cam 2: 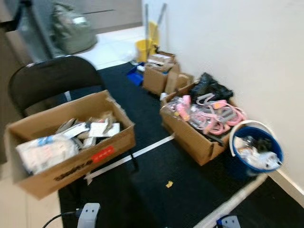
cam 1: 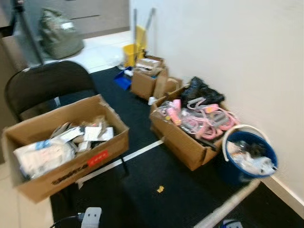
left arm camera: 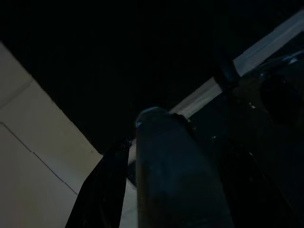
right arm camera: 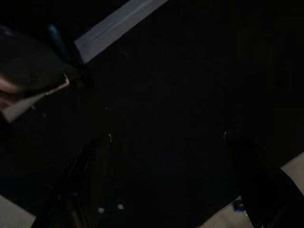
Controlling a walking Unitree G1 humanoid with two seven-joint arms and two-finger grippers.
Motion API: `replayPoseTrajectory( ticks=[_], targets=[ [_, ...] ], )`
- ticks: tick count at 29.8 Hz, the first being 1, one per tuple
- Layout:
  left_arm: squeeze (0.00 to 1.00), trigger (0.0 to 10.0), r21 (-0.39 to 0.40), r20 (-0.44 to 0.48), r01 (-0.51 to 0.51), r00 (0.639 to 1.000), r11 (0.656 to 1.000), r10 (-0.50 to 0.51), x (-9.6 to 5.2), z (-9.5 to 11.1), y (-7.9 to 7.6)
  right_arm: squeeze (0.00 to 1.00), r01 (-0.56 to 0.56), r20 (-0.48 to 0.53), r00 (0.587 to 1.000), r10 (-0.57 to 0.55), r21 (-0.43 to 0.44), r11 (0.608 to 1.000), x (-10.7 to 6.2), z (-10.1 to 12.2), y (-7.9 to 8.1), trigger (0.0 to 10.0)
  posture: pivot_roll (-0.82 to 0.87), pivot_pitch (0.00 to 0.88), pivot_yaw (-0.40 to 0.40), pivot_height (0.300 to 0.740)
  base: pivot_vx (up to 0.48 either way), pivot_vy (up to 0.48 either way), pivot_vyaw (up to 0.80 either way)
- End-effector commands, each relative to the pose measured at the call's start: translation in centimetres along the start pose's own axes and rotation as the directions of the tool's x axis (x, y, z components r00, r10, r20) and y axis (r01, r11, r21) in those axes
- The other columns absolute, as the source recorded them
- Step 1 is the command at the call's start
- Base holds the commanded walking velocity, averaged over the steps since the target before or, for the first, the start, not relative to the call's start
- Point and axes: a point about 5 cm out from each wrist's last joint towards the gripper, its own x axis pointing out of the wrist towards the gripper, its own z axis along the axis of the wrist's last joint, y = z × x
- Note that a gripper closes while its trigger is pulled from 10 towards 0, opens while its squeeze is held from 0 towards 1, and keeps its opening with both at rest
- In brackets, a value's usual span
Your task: Picking trash to rubbish bin
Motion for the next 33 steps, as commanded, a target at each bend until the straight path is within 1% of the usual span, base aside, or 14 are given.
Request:
replayPoseTrajectory(
  ticks=[1,5,6,7,9,15,16,20,22,23,25,28,32,33],
  targets=[
    [0.0,10.0,0.025,-0.017,-0.01,1.0,1.0,0.01,-0.1,-0.2,0.4,0.0,0.0,-0.006,1.0,0.0,0.015,1.0,0.0,0.0,0.1,10.0,-0.04,0.045,0.044,0.74,0.0,0.0,-0.8],
    [0.0,10.0,0.037,-0.008,-0.021,1.0,0.999,0.021,-0.1,0.4,0.8,0.0,-0.003,0.01,1.0,0.003,0.008,1.0,0.1,0.9,0.2,10.0,-0.04,0.04,0.045,0.74,0.0,0.0,-0.8],
    [0.0,10.0,0.028,0.017,-0.031,0.999,0.999,0.031,-0.1,1.3,1.1,0.0,-0.003,0.031,1.0,0.003,0.011,1.0,0.2,2.1,0.1,10.0,-0.02,0.035,0.043,0.74,0.0,0.0,-0.8],
    [0.0,10.0,0.028,0.017,-0.031,0.999,0.999,0.031,-0.1,1.3,1.1,0.0,-0.003,0.031,1.0,0.003,0.011,1.0,0.2,2.1,0.1,10.0,-0.02,0.035,0.043,0.74,0.0,0.0,-0.8],
    [0.0,10.0,0.02,0.04,-0.036,0.999,0.999,0.035,-0.1,2.2,1.2,0.0,-0.001,0.048,0.999,0.001,0.008,1.0,0.2,2.9,-0.1,10.0,-0.01,0.038,0.043,0.74,0.0,0.0,-0.8],
    [0.0,10.0,-0.012,0.067,-0.054,0.996,0.998,0.055,-0.1,3.0,1.3,0.0,0.006,0.057,0.998,-0.004,-0.028,1.0,0.2,3.6,-0.1,10.0,0.01,0.018,0.017,0.74,0.0,0.0,-0.8],
    [0.0,10.0,-0.032,0.063,-0.055,0.996,0.998,0.057,-0.1,2.6,1.2,0.0,0.005,0.053,0.999,-0.004,-0.03,1.0,0.2,3.5,0.0,10.0,0.01,0.0,0.008,0.74,0.0,0.0,-0.8],
    [0.0,10.0,-0.055,0.043,-0.061,0.997,0.997,0.063,-0.1,1.7,1.0,0.0,0.008,0.041,0.999,-0.007,-0.029,1.0,0.2,3.2,-0.2,10.0,0.02,0.0,-0.006,0.74,0.0,0.0,-0.8],
    [0.0,10.0,-0.079,0.016,-0.07,0.997,0.994,0.072,-0.1,0.6,1.0,0.0,0.016,0.034,0.999,-0.014,-0.035,0.999,0.2,3.2,-0.4,10.0,0.02,0.0,-0.012,0.74,0.0,0.0,-0.8],
    [0.0,10.0,-0.079,0.016,-0.07,0.997,0.994,0.072,-0.1,0.6,1.0,0.0,0.016,0.034,0.999,-0.014,-0.035,0.999,0.2,3.2,-0.4,10.0,0.02,0.0,-0.012,0.74,0.0,0.0,-0.8],
    [0.0,10.0,-0.098,-0.011,-0.076,0.997,0.992,0.075,-0.2,-0.6,0.8,0.0,0.024,0.056,0.998,-0.021,-0.051,0.998,0.2,4.0,-0.8,10.0,0.02,0.0,-0.013,0.74,0.0,0.0,-0.8],
    [0.0,10.0,-0.102,-0.012,-0.083,0.997,0.991,0.082,-0.3,-0.6,1.3,0.0,0.024,0.077,0.997,-0.02,-0.057,0.998,0.2,4.7,-0.8,10.0,0.0,0.0,-0.011,0.74,0.0,0.0,-0.8],
    [0.0,10.0,-0.081,-0.02,-0.108,0.994,0.991,0.107,-0.5,-0.7,2.1,0.0,0.024,0.098,0.995,-0.017,-0.066,0.998,0.1,5.4,-0.8,10.0,0.0,0.0,-0.003,0.74,0.0,0.0,-0.8],
    [0.0,10.0,-0.07,-0.01,-0.117,0.993,0.991,0.117,-0.6,-0.3,2.4,0.0,0.022,0.099,0.995,-0.015,-0.068,0.997,0.1,5.4,-0.8,10.0,0.0,0.0,-0.008,0.74,0.0,0.0,-0.8]
  ],
)
